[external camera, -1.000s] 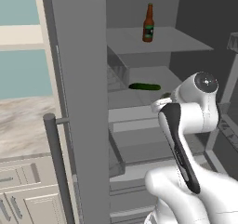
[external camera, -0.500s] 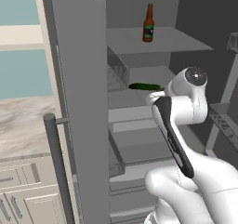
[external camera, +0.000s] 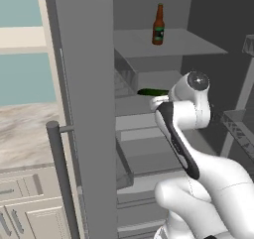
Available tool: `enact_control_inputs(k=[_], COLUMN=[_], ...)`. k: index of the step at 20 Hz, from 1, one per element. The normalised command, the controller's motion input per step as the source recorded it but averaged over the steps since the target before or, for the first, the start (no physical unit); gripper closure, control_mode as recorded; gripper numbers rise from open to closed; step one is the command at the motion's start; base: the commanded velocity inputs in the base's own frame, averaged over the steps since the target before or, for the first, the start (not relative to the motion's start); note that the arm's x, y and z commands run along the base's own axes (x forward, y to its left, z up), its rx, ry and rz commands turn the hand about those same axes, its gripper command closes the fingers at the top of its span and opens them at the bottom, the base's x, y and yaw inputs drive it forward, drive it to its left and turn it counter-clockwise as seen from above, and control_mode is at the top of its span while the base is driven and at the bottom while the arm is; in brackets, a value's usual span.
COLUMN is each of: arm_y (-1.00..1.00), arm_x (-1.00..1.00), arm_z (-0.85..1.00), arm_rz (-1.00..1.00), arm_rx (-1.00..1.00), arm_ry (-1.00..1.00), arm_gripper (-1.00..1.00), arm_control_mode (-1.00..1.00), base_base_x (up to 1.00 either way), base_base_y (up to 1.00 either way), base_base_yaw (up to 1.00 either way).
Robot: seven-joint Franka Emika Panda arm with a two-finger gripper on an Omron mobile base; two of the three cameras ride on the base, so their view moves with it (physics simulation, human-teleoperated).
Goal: Place the beer on the top shelf of the fridge to keep it out of children's reach, and place the cucumber and squash on lower shelves for easy access.
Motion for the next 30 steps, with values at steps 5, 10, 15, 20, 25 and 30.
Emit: enact_control_inputs(k=[5,10,15,20,25,30], arm_y=[0.07,0.05,0.03,0.02,0.01,0.0], arm_x=[0.34,0.34,0.36,0.37,0.37,0.36], arm_z=[-0.18,-0.2,-0.2,-0.22,-0.24,-0.23], arm_rz=[0.0,0.0,0.0,0.0,0.0,0.0], arm_rx=[0.03,0.01,0.0,0.0,0.0,0.0], arm_ry=[0.0,0.0,0.0,0.0,0.0,0.0], arm_gripper=[1.0,1.0,1.0,1.0,1.0,1.0], arm_control_mode=[-1.0,-1.0,-1.0,-1.0,-1.0,-1.0], base_base_x=[0.0,0.0,0.0,0.0,0.0,0.0], base_base_y=[0.0,0.0,0.0,0.0,0.0,0.0], base_base_yaw=[0.0,0.0,0.0,0.0,0.0,0.0])
